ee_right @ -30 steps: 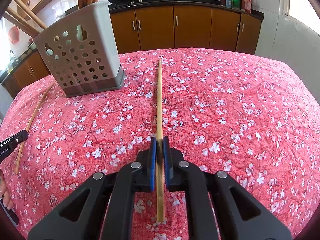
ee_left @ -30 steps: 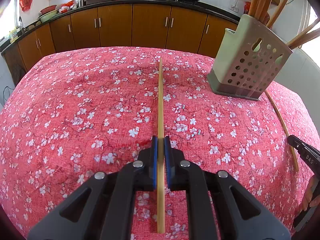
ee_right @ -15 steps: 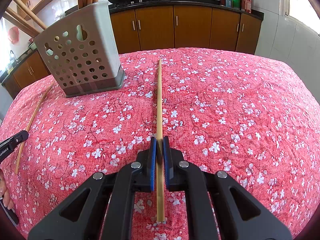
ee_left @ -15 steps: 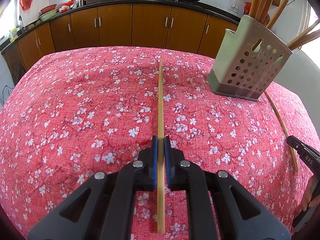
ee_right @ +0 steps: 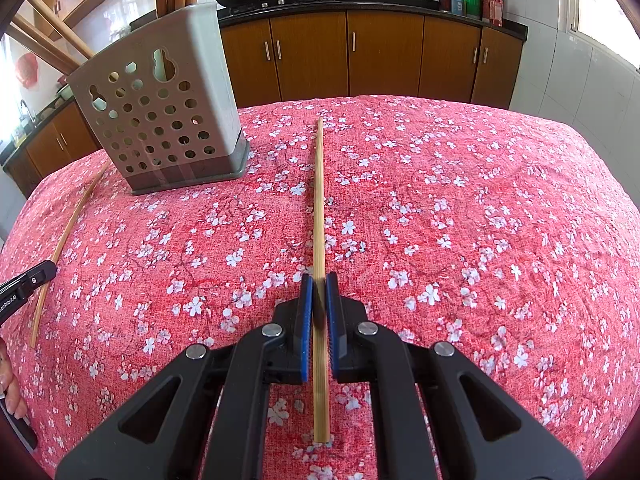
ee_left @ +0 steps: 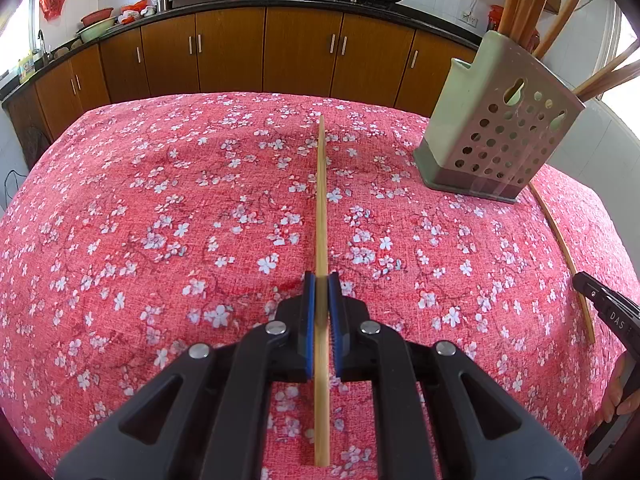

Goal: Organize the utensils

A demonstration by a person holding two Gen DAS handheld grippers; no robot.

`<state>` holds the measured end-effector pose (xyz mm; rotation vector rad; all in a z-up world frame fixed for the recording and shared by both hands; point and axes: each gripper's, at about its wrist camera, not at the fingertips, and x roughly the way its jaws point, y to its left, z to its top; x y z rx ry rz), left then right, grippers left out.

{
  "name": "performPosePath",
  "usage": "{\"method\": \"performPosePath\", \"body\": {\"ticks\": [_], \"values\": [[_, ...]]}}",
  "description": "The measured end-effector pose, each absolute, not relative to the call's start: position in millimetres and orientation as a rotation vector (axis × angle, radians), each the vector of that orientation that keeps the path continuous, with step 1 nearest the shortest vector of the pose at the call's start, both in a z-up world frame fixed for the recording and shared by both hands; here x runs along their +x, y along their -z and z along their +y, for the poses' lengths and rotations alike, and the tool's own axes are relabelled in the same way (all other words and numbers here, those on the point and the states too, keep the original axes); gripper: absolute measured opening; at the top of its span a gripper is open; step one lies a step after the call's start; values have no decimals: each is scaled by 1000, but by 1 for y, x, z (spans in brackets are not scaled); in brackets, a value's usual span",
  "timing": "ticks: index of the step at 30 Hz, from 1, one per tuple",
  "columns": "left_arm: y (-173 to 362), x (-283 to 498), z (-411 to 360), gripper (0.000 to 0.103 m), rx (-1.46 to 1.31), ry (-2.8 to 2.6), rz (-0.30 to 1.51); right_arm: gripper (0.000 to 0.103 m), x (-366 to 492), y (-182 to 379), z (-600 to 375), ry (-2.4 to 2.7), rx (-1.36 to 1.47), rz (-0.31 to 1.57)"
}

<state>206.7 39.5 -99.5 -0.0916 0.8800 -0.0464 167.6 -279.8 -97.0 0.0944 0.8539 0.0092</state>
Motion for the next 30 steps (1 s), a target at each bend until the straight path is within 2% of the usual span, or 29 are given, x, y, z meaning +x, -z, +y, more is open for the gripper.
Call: {"method": "performPosePath", "body": {"ticks": [25, 30], "values": [[98, 206, 39, 11, -93, 49, 880, 8, 167, 97, -279, -8, 97, 854], [97, 196, 31, 11, -12, 67, 892, 8, 159, 96, -280, -24, 81, 859]]}}
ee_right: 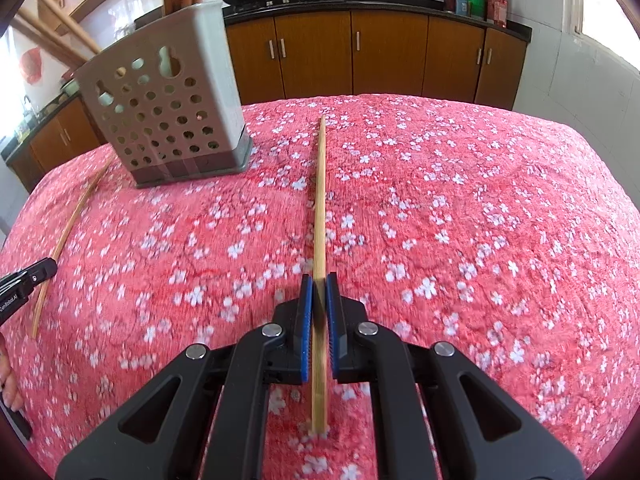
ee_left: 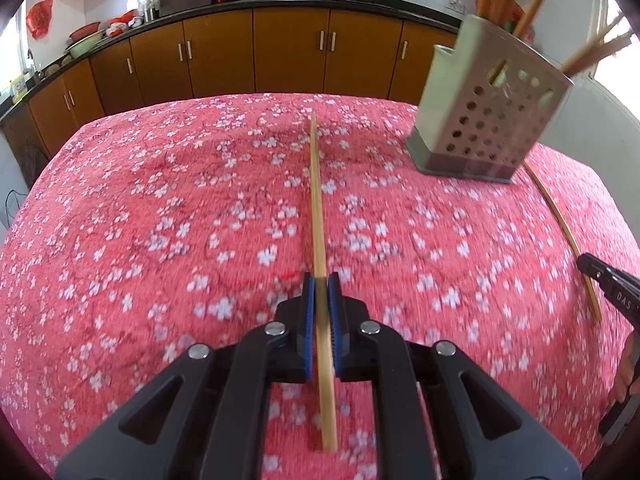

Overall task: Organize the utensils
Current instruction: 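Lift the chopstick with the right tool while the left tool carries its chopstick to the holder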

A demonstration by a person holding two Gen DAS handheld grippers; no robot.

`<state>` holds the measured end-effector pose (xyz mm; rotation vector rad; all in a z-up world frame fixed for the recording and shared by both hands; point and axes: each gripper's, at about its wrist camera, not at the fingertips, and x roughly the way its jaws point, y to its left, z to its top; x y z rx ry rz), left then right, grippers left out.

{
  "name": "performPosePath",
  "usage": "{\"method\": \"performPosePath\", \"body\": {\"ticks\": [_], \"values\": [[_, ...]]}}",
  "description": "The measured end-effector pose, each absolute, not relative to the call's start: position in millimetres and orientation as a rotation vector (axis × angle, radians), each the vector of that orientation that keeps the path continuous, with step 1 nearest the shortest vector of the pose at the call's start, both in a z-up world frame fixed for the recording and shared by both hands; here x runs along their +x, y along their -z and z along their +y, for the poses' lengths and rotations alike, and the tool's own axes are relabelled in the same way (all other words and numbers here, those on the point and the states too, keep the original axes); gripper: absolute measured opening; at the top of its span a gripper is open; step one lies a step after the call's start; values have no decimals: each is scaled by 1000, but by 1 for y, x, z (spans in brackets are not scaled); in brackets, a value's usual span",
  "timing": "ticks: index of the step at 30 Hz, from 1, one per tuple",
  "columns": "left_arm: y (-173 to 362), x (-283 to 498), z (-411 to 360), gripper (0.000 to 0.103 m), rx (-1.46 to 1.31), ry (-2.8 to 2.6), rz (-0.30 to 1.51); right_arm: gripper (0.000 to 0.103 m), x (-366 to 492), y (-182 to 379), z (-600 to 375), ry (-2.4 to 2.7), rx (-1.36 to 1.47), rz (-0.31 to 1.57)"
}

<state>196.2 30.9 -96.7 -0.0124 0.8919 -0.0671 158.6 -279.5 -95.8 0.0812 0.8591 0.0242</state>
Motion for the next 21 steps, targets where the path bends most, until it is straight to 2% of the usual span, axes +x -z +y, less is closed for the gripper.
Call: {"method": "performPosePath", "body": {"ticks": [9, 21], "values": [[91, 181, 22, 8, 53, 68, 878, 8, 141, 82, -285, -29, 95, 822], [-19, 161, 28, 8, 20, 99, 627, 8, 117, -16, -298, -27, 120, 551]]}}
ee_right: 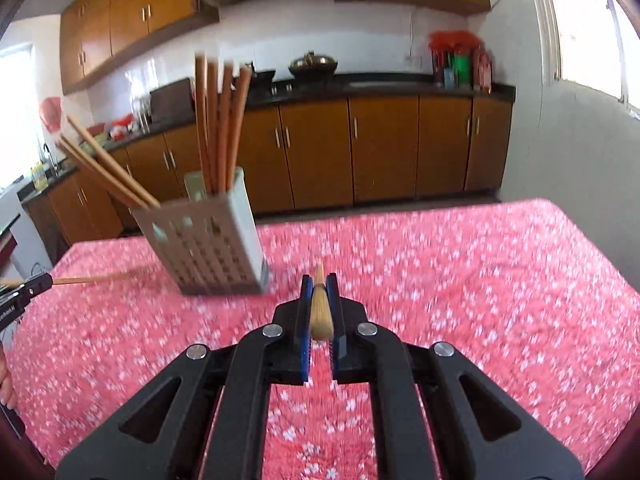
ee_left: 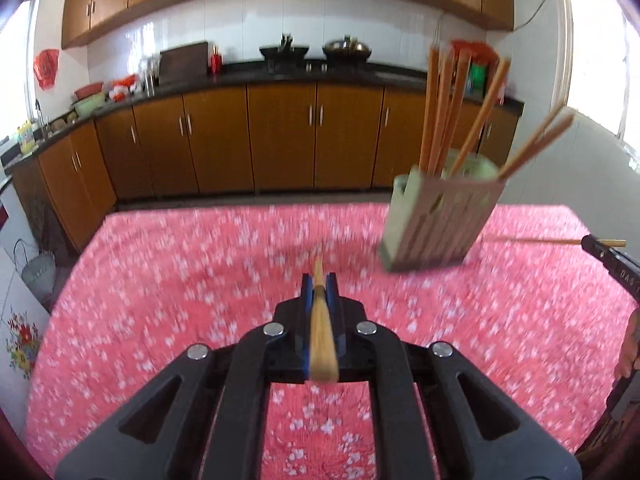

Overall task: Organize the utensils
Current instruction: 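Lift the chopstick with the right tool while the left tool carries its chopstick to the holder, then drop the chopstick into the grey holder with the right tool while the left tool releases its own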

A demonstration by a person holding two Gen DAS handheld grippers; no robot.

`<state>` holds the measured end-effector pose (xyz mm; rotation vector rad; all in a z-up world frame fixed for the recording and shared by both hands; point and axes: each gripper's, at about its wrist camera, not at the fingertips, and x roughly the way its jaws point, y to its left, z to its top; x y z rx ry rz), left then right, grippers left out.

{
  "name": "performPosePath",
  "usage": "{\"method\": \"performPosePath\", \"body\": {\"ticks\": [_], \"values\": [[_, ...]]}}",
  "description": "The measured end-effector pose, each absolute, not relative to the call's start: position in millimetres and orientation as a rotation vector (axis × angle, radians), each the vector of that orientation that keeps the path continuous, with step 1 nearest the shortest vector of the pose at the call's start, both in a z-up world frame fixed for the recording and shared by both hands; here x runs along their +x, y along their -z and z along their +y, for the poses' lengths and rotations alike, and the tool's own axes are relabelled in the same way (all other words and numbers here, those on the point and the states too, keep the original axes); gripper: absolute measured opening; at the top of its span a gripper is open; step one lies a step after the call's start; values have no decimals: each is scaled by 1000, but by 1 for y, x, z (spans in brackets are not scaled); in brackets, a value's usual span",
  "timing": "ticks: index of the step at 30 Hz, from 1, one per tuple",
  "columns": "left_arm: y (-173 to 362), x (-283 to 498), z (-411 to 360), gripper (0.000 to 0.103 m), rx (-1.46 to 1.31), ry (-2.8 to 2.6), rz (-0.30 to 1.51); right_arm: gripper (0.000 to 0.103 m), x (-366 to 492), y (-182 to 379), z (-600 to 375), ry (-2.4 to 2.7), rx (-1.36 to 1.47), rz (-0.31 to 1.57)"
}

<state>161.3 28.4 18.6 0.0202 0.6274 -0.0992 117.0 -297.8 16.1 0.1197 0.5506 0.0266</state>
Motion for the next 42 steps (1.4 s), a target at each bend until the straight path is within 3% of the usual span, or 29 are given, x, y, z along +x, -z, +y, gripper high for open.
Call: {"method": "performPosePath", "body": {"ticks": [12, 30, 37, 42], "values": [[-78, 151, 22, 8, -19, 204, 532, 8, 109, -65, -300, -93, 177, 445], [-159, 143, -47, 8, 22, 363, 364, 7, 103, -162, -267, -249, 196, 186], [-168, 166, -68, 8, 93, 331, 362, 8, 125, -170, -260, -232, 184, 126], [-154, 187, -70, 8, 90, 321, 425, 8, 150, -150, -253, -215, 167, 182]]}}
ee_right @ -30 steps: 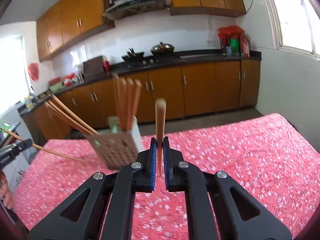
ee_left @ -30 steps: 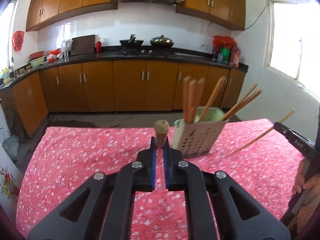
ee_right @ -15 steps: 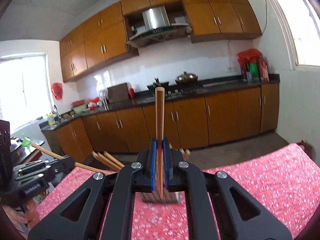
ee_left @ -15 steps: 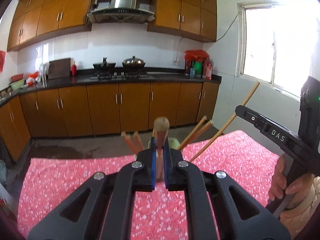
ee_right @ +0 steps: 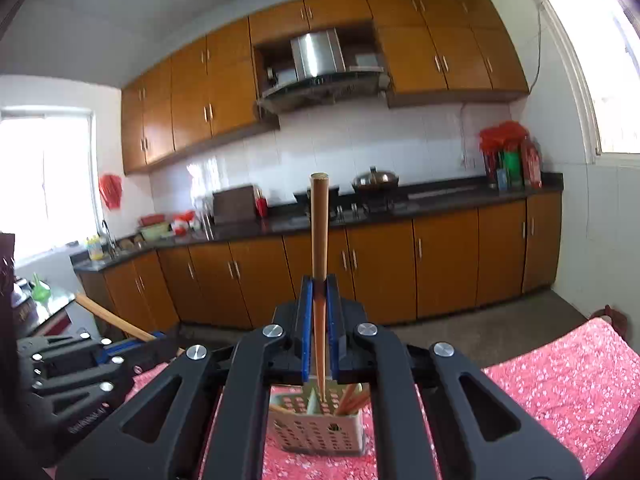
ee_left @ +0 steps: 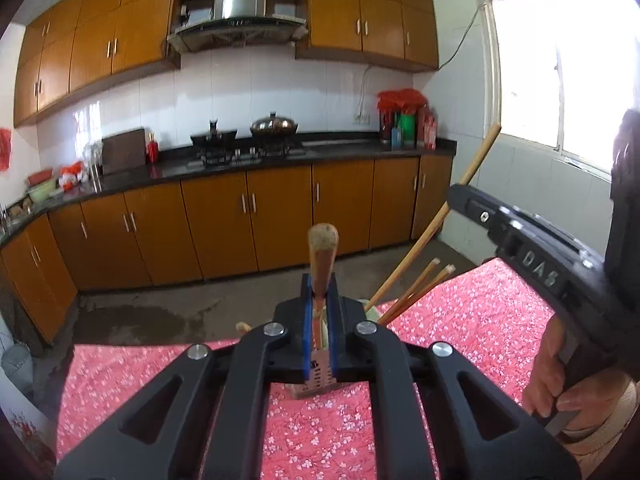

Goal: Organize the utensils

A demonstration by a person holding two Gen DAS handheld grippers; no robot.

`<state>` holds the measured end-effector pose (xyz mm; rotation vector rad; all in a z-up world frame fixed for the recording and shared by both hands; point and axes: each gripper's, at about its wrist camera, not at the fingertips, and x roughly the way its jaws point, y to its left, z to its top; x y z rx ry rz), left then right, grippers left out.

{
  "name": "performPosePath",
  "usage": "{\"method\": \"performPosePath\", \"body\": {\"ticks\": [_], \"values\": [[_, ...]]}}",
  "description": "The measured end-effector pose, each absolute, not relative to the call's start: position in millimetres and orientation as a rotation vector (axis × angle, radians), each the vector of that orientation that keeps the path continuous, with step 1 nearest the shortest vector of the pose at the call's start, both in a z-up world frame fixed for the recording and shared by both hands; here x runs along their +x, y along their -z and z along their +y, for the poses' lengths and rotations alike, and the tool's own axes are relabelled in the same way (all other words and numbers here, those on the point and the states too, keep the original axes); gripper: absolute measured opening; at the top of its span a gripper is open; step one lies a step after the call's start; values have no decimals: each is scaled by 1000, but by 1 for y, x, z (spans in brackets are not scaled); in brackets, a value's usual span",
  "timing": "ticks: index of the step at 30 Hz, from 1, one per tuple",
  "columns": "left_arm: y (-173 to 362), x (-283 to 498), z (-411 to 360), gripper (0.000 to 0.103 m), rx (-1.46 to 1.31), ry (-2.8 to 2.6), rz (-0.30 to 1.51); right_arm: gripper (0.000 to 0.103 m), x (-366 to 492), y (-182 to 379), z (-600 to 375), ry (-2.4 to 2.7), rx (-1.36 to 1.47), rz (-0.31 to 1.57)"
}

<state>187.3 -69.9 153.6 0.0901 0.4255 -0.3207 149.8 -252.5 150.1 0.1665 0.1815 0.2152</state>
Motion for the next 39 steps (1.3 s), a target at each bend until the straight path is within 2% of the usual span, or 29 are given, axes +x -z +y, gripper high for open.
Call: {"method": "performPosePath", "body": {"ticks": [7, 9, 10, 11, 13, 15, 16, 19, 20, 23, 24, 26, 28, 39], "values": [[-132, 213, -58, 8, 23, 328, 495, 8, 167, -127, -252, -196, 161, 252], [-132, 216, -54, 9, 8, 322, 494, 11, 167, -128, -253, -186, 159, 252], [-133, 216, -50, 9, -8, 321, 492, 19, 166, -129, -253, -184, 158, 250], [-134, 216, -48, 11, -22, 323, 487, 32, 165, -130, -254, -181, 154, 240], [-138, 211, -41, 17, -47, 324, 466, 39, 158, -135, -258, -171, 152, 216], [-144, 205, -34, 27, -59, 321, 443, 42, 151, -138, -261, -159, 145, 198], [-147, 199, -29, 29, -68, 314, 425, 48, 147, -140, -263, -151, 143, 191], [-153, 181, -17, 42, -76, 289, 381, 66, 132, -143, -268, -120, 134, 176], [-153, 172, -13, 51, -70, 276, 362, 76, 127, -143, -269, -109, 125, 172], [-149, 144, -4, 75, -39, 224, 319, 98, 103, -137, -269, -74, 85, 152], [-145, 133, 1, 83, -25, 200, 303, 99, 99, -135, -268, -67, 78, 149], [-137, 115, 8, 94, 3, 148, 280, 101, 85, -124, -268, -43, 58, 154], [-126, 98, 13, 99, 20, 114, 264, 101, 77, -113, -268, -20, 53, 179], [-71, 33, 16, 99, 40, 24, 245, 101, 20, -65, -254, 15, 25, 219]]}}
